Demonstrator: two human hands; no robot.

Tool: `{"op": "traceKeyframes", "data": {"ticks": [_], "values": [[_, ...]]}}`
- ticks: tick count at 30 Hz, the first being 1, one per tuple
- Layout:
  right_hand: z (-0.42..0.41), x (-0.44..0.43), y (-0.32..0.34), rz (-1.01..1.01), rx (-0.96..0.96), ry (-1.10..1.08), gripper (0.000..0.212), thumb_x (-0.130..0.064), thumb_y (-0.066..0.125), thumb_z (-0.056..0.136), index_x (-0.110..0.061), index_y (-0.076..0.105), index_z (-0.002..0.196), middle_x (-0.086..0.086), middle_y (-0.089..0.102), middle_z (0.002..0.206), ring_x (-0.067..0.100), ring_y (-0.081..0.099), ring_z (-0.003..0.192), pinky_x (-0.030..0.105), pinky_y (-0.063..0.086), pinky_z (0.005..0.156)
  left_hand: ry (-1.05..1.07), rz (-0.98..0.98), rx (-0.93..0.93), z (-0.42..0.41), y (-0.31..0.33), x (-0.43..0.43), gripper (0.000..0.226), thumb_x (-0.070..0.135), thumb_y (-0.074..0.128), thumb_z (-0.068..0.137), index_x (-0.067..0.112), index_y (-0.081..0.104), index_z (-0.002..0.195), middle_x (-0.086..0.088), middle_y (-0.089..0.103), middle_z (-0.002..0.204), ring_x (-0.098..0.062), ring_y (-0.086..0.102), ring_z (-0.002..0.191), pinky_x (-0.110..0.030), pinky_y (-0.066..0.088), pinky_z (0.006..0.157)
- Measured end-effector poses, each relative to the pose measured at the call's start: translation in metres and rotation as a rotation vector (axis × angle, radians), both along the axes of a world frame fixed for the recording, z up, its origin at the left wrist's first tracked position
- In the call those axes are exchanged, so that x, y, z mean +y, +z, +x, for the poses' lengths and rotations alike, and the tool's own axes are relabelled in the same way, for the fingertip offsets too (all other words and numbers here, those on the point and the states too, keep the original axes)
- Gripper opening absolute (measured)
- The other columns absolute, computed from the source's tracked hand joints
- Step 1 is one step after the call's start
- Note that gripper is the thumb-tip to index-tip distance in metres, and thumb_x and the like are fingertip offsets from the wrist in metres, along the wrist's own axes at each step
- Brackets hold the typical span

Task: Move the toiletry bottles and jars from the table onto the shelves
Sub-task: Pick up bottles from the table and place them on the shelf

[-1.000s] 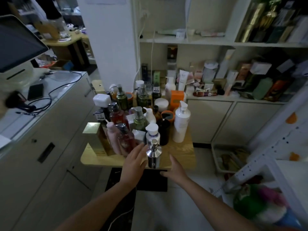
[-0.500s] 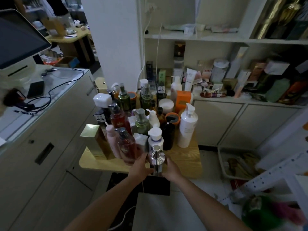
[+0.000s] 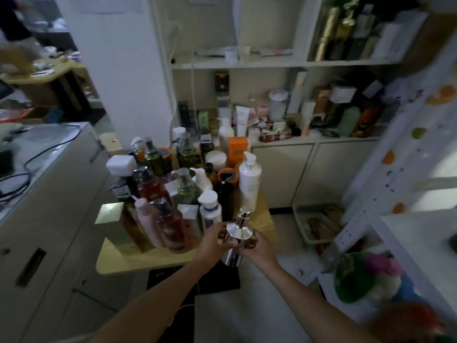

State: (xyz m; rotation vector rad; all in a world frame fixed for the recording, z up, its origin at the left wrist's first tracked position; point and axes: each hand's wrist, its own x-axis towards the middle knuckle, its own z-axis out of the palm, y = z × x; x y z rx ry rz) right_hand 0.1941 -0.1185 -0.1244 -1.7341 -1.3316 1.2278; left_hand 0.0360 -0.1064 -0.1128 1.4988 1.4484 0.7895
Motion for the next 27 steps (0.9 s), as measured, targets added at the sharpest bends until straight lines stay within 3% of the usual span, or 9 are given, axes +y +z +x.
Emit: {"op": "traceKeyframes", "data": {"ticks": [2,6,9,12,17,20,23,25,27], "values": [[0.023,-0.011,0.015,0.028,-0.036,-0.083,0.065,-0.035,0.086,0.048,-0.032,0.061,0.107,-0.008,0.07,0.097,0.013,0.066,0.092,0.03,0.055,0.079,-0.07,0.019,-0.043,0.02,0.011,0.0,0.042,0.012,0.078,0.073,0.036,0.059,0.102,0.006,0.067,0.1,-0.003,0.063,0.093,-0.035,0.05,0.089],[0.079,-0.043,0.052,0.107,-0.148,-0.28,0.047,-0.029,0.086,0.06,-0.028,0.062,0.1,-0.011,0.066,0.086,0.005,0.063,0.081,0.01,0.044,0.063,-0.303,0.078,-0.121,0.086,0.046,0.0,0.043,0.011,0.076,0.073,0.041,0.061,0.1,0.016,0.067,0.093,0.008,0.061,0.087,-0.026,0.049,0.084],[0.13,-0.071,0.074,0.132,-0.257,-0.436,0.052,-0.051,0.08,0.057,-0.028,0.064,0.101,-0.015,0.068,0.091,0.005,0.064,0.087,0.023,0.051,0.076,-0.552,0.08,-0.195,0.15,0.068,0.0,0.042,0.019,0.075,0.073,0.016,0.063,0.113,0.0,0.07,0.105,-0.008,0.064,0.104,-0.029,0.048,0.093],[0.179,-0.101,0.093,0.177,-0.383,-0.613,0.054,-0.055,0.079,0.057,-0.031,0.064,0.103,-0.015,0.069,0.092,0.006,0.064,0.087,0.028,0.05,0.078,-0.707,0.109,-0.26,0.217,0.069,-0.001,0.053,0.045,0.076,0.069,0.022,0.062,0.114,0.003,0.07,0.111,-0.012,0.064,0.106,-0.03,0.049,0.093],[0.248,-0.129,0.106,0.186,-0.451,-0.843,0.059,-0.042,0.082,0.063,-0.028,0.059,0.115,-0.006,0.07,0.103,0.015,0.065,0.092,0.034,0.053,0.082,-0.925,0.146,-0.236,0.309,0.096,-0.013,0.039,0.009,0.069,0.082,0.019,0.054,0.117,0.008,0.06,0.111,0.011,0.057,0.1,-0.01,0.043,0.087],[0.278,-0.133,0.099,0.164,-0.469,-0.924,0.055,-0.045,0.08,0.064,-0.029,0.06,0.112,-0.005,0.071,0.102,0.016,0.065,0.09,0.033,0.053,0.077,-1.002,0.145,-0.213,0.349,0.095,-0.011,0.046,0.03,0.066,0.075,0.015,0.058,0.118,0.0,0.064,0.116,-0.009,0.059,0.108,-0.028,0.048,0.095],[0.296,-0.126,0.097,0.182,-0.476,-0.976,0.051,-0.048,0.076,0.068,-0.028,0.06,0.113,-0.006,0.071,0.098,0.012,0.063,0.083,0.024,0.044,0.064,-1.021,0.15,-0.188,0.373,0.085,-0.002,0.057,0.04,0.063,0.079,0.02,0.051,0.131,0.0,0.057,0.13,-0.012,0.054,0.117,-0.041,0.044,0.103],[0.304,-0.117,0.097,0.176,-0.488,-0.976,0.052,-0.047,0.074,0.073,-0.023,0.058,0.117,-0.002,0.069,0.098,0.011,0.057,0.078,0.018,0.033,0.055,-1.019,0.171,-0.182,0.386,0.083,0.005,0.061,0.039,0.061,0.082,0.017,0.046,0.137,-0.003,0.054,0.134,-0.016,0.052,0.122,-0.04,0.043,0.105],[0.307,-0.108,0.098,0.16,-0.483,-1.003,0.055,-0.047,0.072,0.076,-0.022,0.054,0.122,0.001,0.069,0.102,0.011,0.055,0.078,0.016,0.03,0.053,-1.037,0.15,-0.172,0.391,0.092,0.007,0.055,0.031,0.06,0.089,0.015,0.044,0.138,-0.001,0.053,0.135,-0.015,0.05,0.123,-0.026,0.045,0.1]]}}
